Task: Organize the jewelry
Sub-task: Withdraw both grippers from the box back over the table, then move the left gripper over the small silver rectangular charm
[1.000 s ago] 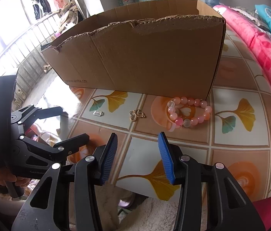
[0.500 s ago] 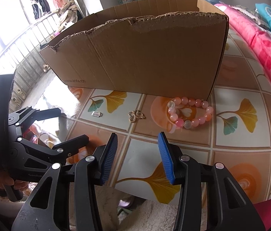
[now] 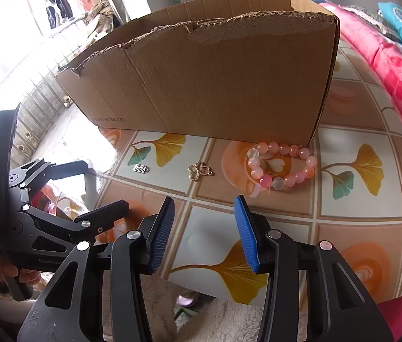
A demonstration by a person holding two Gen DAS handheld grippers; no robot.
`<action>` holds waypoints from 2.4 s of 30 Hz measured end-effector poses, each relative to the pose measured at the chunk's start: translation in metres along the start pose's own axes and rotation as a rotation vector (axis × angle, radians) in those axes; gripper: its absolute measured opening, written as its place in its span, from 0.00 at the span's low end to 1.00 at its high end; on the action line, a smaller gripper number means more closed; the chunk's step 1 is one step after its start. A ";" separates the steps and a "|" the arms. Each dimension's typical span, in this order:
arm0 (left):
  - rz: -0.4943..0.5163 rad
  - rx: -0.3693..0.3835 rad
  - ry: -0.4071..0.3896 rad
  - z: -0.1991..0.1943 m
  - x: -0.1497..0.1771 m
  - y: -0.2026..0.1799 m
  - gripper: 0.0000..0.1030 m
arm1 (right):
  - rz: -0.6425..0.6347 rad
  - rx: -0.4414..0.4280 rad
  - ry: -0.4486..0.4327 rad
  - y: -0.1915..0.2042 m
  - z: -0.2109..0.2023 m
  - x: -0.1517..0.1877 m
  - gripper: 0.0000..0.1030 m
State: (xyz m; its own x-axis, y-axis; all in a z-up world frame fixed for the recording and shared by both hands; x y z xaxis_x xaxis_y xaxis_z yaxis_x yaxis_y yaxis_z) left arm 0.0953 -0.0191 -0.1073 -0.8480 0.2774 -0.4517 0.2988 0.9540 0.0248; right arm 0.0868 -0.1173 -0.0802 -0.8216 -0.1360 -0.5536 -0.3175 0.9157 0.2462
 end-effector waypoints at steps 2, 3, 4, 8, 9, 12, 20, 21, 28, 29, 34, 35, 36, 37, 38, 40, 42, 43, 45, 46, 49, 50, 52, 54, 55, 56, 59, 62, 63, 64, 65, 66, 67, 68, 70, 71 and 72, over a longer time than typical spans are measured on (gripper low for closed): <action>0.000 -0.001 0.001 0.000 0.000 0.000 0.94 | 0.000 0.000 0.001 0.000 0.000 0.000 0.41; 0.000 0.000 0.001 0.000 0.000 0.000 0.95 | 0.000 0.000 0.001 0.000 0.000 0.000 0.41; 0.000 0.000 0.002 0.000 0.000 0.000 0.95 | -0.001 0.000 0.001 0.000 0.000 0.000 0.41; 0.000 -0.003 0.002 0.000 0.000 0.000 0.95 | 0.000 -0.001 0.001 0.000 0.000 0.000 0.41; 0.000 -0.004 0.001 -0.001 0.000 0.000 0.95 | 0.001 -0.001 0.001 0.000 0.000 0.000 0.41; 0.002 -0.008 0.001 -0.001 -0.002 -0.001 0.95 | 0.003 -0.004 -0.001 0.000 0.000 0.000 0.41; 0.018 -0.006 -0.014 -0.002 0.000 -0.001 0.95 | 0.009 -0.007 -0.004 -0.001 0.000 -0.001 0.40; 0.024 -0.007 -0.021 -0.003 0.000 -0.001 0.94 | 0.010 -0.007 -0.004 0.000 0.001 -0.002 0.40; 0.037 -0.010 -0.103 -0.016 -0.002 0.012 0.94 | 0.021 -0.003 -0.015 -0.003 0.000 -0.004 0.40; 0.035 -0.008 -0.113 -0.018 -0.004 0.014 0.94 | 0.024 -0.002 -0.017 -0.002 0.001 -0.004 0.40; 0.029 0.000 -0.134 -0.022 -0.008 0.022 0.92 | 0.037 -0.011 -0.031 -0.002 0.003 -0.006 0.41; 0.029 0.002 -0.138 -0.022 -0.010 0.024 0.92 | 0.039 -0.015 -0.033 -0.002 0.003 -0.006 0.42; 0.029 0.003 -0.141 -0.024 -0.011 0.025 0.91 | 0.041 -0.020 -0.035 -0.002 0.003 -0.006 0.42; 0.029 0.004 -0.144 -0.024 -0.011 0.027 0.91 | 0.040 -0.023 -0.037 -0.002 0.003 -0.006 0.43; 0.029 0.006 -0.145 -0.023 -0.017 0.027 0.90 | 0.040 -0.026 -0.037 -0.002 0.004 -0.006 0.43; 0.026 0.010 -0.152 -0.024 -0.019 0.026 0.89 | 0.040 -0.036 -0.036 -0.001 0.004 -0.006 0.45; 0.024 0.014 -0.159 -0.025 -0.020 0.023 0.87 | 0.040 -0.043 -0.037 -0.002 0.004 -0.006 0.46; 0.025 0.016 -0.160 -0.026 -0.021 0.021 0.86 | 0.040 -0.045 -0.038 -0.002 0.004 -0.006 0.47; 0.024 0.019 -0.166 -0.027 -0.021 0.019 0.85 | 0.041 -0.051 -0.041 -0.003 0.004 -0.006 0.47; 0.025 0.022 -0.167 -0.027 -0.022 0.017 0.83 | 0.042 -0.053 -0.042 -0.003 0.004 -0.006 0.47; 0.029 0.035 -0.174 -0.028 -0.023 0.015 0.78 | 0.044 -0.061 -0.047 -0.004 0.003 -0.004 0.47; 0.030 0.041 -0.177 -0.029 -0.023 0.014 0.77 | 0.045 -0.064 -0.048 -0.004 0.003 -0.004 0.47; 0.031 0.057 -0.184 -0.029 -0.023 0.011 0.72 | 0.046 -0.068 -0.050 -0.004 0.004 -0.004 0.47; 0.033 0.079 -0.193 -0.031 -0.023 0.009 0.67 | 0.046 -0.069 -0.051 -0.008 0.001 -0.003 0.47; 0.036 0.088 -0.196 -0.031 -0.023 0.006 0.64 | 0.047 -0.071 -0.053 -0.008 0.001 -0.003 0.47; 0.041 0.097 -0.198 -0.031 -0.022 0.004 0.62 | 0.048 -0.075 -0.055 -0.010 0.001 -0.002 0.47; 0.058 0.126 -0.207 -0.033 -0.022 -0.005 0.54 | 0.052 -0.085 -0.056 -0.012 -0.001 -0.002 0.47; 0.085 0.142 -0.220 -0.035 -0.022 -0.012 0.48 | 0.049 -0.087 -0.058 -0.014 -0.003 -0.001 0.47; 0.095 0.145 -0.222 -0.035 -0.022 -0.014 0.45 | 0.049 -0.085 -0.058 -0.015 -0.004 -0.001 0.47; 0.103 0.149 -0.221 -0.034 -0.022 -0.016 0.42 | 0.049 -0.086 -0.058 -0.016 -0.005 0.000 0.47; 0.111 0.153 -0.220 -0.033 -0.023 -0.018 0.40 | 0.048 -0.086 -0.059 -0.016 -0.006 0.000 0.47; 0.119 0.157 -0.218 -0.032 -0.023 -0.020 0.37 | 0.049 -0.087 -0.059 -0.016 -0.006 0.000 0.47; 0.126 0.158 -0.213 -0.031 -0.024 -0.023 0.35 | 0.050 -0.088 -0.060 -0.017 -0.007 0.000 0.47; 0.132 0.155 -0.205 -0.029 -0.024 -0.025 0.34 | 0.051 -0.089 -0.061 -0.017 -0.008 0.001 0.47; 0.137 0.151 -0.191 -0.025 -0.023 -0.027 0.31 | 0.050 -0.087 -0.062 -0.017 -0.009 0.002 0.47; 0.137 0.152 -0.184 -0.023 -0.023 -0.029 0.30 | 0.049 -0.086 -0.063 -0.017 -0.009 0.002 0.47; 0.136 0.151 -0.178 -0.022 -0.024 -0.029 0.29 | 0.048 -0.084 -0.063 -0.017 -0.009 0.002 0.47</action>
State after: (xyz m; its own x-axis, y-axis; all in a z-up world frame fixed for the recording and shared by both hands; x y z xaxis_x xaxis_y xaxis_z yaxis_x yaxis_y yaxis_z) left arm 0.0970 -0.0512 -0.0781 -0.7093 0.3645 -0.6033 0.4777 0.8780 -0.0312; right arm 0.0859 -0.1366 -0.0787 -0.8064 -0.0667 -0.5875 -0.3197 0.8851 0.3382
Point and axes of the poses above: each gripper's, at about its wrist camera, not at the fingertips, and z roughly the way its jaws point, y to its left, x to its underside, the point moved 9 cm from there along z, roughly the way its jaws point, and after that the axes turned 2 degrees about y, right-handed, at the moved point
